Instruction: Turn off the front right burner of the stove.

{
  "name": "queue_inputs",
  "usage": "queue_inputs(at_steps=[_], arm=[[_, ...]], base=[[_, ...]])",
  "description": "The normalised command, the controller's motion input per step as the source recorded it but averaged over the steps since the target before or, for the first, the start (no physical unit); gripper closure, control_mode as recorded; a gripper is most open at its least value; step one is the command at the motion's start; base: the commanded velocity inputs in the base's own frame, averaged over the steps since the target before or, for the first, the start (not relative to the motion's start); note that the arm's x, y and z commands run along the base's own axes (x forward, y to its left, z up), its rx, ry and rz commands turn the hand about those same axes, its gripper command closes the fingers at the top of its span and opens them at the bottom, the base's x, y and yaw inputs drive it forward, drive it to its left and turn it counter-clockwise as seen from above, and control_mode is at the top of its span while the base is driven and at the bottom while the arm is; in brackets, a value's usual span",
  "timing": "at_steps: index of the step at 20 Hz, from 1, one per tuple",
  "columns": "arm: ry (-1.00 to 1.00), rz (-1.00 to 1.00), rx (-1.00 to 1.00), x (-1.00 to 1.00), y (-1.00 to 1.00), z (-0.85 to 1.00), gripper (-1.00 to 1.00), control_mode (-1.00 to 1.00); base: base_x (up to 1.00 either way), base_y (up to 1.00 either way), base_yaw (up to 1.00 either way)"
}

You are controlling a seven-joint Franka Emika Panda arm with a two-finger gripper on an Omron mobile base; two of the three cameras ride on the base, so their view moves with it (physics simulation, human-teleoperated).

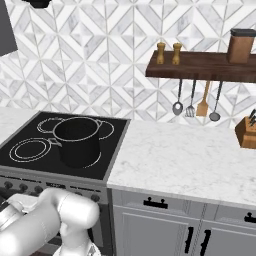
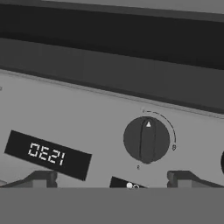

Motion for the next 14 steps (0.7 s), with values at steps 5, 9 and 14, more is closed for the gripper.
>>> queue_inputs(at_steps=[5, 9, 14], arm=[[0.00, 0.00, 0.00, 0.11, 0.00, -0.13, -1.00, -1.00], [0.00, 0.01, 0.00, 0.06, 0.05, -0.24, -1.00, -1.00], [0.00, 0.00, 0.00, 0.08, 0.11, -0.14, -1.00, -1.00]], base=[[0.00, 0.00, 0.00], [0.00, 0.00, 0.00], [0.00, 0.00, 0.00]])
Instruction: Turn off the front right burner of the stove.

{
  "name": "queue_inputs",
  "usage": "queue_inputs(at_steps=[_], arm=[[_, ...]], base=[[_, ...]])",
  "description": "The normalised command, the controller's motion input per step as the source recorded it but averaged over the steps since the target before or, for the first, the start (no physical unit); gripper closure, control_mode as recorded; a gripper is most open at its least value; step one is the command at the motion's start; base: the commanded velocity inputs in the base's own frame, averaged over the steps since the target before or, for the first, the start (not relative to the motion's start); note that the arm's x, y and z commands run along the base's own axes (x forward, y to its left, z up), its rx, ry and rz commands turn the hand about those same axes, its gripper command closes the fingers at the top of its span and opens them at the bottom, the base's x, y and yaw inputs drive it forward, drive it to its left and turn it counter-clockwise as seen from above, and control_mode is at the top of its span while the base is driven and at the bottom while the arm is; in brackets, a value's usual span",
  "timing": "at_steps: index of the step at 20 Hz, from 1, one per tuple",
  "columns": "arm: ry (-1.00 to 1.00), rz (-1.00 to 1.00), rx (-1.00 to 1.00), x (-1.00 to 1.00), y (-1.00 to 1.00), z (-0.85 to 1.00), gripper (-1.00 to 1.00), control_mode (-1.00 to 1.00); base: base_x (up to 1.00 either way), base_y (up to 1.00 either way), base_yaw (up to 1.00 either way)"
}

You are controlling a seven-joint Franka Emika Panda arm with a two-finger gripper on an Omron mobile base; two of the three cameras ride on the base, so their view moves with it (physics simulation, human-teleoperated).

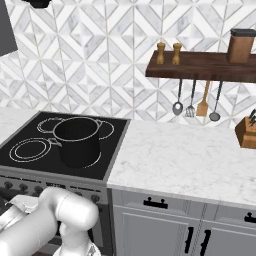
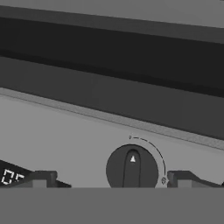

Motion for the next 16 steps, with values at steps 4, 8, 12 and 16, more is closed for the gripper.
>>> queue_inputs(at_steps=[4, 8, 12, 16], arm=[[0.00, 0.00, 0.00, 0.14, 0.19, 0.00, -1.00, -1.00], [0.02, 0.00, 0.00, 0.08, 0.22, 0.00, -1.00, -1.00], [0.00, 0.00, 0.00, 0.09, 0.07, 0.00, -1.00, -1.00], [0.00, 0.01, 0.00, 0.01, -0.14, 0.00, -1.00, -1.00]], base=[[0.00, 0.00, 0.00], [0.00, 0.00, 0.00], [0.00, 0.00, 0.00], [0.00, 0.00, 0.00]])
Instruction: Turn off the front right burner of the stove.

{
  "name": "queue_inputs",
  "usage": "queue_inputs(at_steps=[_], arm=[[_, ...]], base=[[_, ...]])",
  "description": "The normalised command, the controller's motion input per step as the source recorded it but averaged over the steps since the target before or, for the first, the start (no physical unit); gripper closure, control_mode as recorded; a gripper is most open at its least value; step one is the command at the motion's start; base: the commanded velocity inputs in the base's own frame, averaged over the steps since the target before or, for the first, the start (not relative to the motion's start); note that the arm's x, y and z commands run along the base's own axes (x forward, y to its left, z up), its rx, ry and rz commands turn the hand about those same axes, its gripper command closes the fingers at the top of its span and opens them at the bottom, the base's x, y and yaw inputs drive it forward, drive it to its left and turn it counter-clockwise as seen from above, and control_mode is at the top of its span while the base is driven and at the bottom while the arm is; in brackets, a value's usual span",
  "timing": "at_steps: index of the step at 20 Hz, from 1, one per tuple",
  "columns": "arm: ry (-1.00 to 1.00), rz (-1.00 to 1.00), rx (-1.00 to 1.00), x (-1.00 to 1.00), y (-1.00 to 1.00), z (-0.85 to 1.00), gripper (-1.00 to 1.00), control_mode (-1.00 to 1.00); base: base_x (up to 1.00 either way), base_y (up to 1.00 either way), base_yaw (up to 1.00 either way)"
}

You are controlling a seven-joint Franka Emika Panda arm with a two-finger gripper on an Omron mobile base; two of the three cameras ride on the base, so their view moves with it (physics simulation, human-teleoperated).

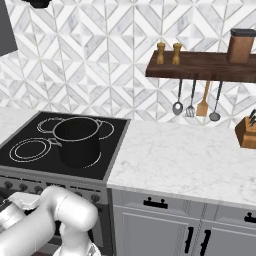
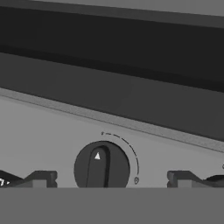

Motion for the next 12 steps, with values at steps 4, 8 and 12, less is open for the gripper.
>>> queue_inputs(at_steps=[4, 8, 12], arm=[[0.00, 0.01, 0.00, 0.00, -0.17, 0.00, -1.00, -1.00], [0.00, 0.00, 0.00, 0.00, 0.00, 0.00, -1.00, -1.00], [0.00, 0.00, 0.00, 0.00, 0.00, 0.00, -1.00, -1.00]], base=[[0.00, 0.00, 0.00], [0.00, 0.00, 0.00], [0.00, 0.00, 0.00]])
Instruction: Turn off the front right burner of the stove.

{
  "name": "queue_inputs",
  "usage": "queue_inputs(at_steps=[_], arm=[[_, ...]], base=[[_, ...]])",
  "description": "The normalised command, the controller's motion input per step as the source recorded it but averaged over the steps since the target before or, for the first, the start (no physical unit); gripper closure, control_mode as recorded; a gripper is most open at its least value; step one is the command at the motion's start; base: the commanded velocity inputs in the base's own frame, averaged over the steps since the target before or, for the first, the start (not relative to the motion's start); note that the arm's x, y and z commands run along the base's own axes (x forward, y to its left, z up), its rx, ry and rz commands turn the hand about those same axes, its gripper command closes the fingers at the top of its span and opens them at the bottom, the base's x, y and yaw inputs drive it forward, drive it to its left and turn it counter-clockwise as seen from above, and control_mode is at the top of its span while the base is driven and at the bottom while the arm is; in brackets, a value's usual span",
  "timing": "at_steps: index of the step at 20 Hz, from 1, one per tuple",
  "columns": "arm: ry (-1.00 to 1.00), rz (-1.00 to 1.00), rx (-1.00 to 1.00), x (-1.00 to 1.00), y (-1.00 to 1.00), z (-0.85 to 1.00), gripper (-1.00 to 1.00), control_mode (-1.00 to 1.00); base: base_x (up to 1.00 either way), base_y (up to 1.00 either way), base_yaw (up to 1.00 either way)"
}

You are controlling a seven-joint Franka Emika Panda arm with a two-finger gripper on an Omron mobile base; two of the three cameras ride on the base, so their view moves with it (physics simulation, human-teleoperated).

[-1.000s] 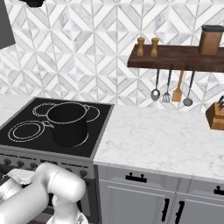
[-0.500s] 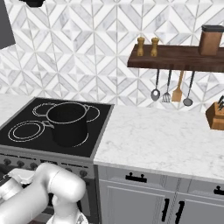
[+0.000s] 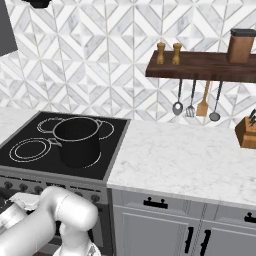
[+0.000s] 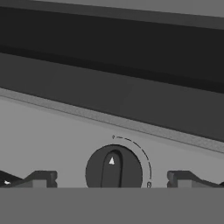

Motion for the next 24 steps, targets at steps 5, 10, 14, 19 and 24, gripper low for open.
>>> queue_inputs(at_steps=[5, 10, 14, 19, 24], arm=[[0.00, 0.00, 0.00, 0.00, 0.00, 0.00, 1.00, -1.00], [0.00, 0.00, 0.03, 0.00, 0.00, 0.00, 1.00, -1.00], [0.00, 0.00, 0.12, 0.00, 0.00, 0.00, 1.00, -1.00], [0.02, -0.05, 0.21, 0.01, -0.02, 0.00, 1.00, -1.00], [0.08, -0.11, 0.28, 0.22, -0.07, 0.00, 1.00, -1.00]], base=[[0.00, 0.00, 0.00], [0.00, 0.00, 0.00], [0.00, 0.00, 0.00], [0.00, 0.00, 0.00], [0.00, 0.00, 0.00]])
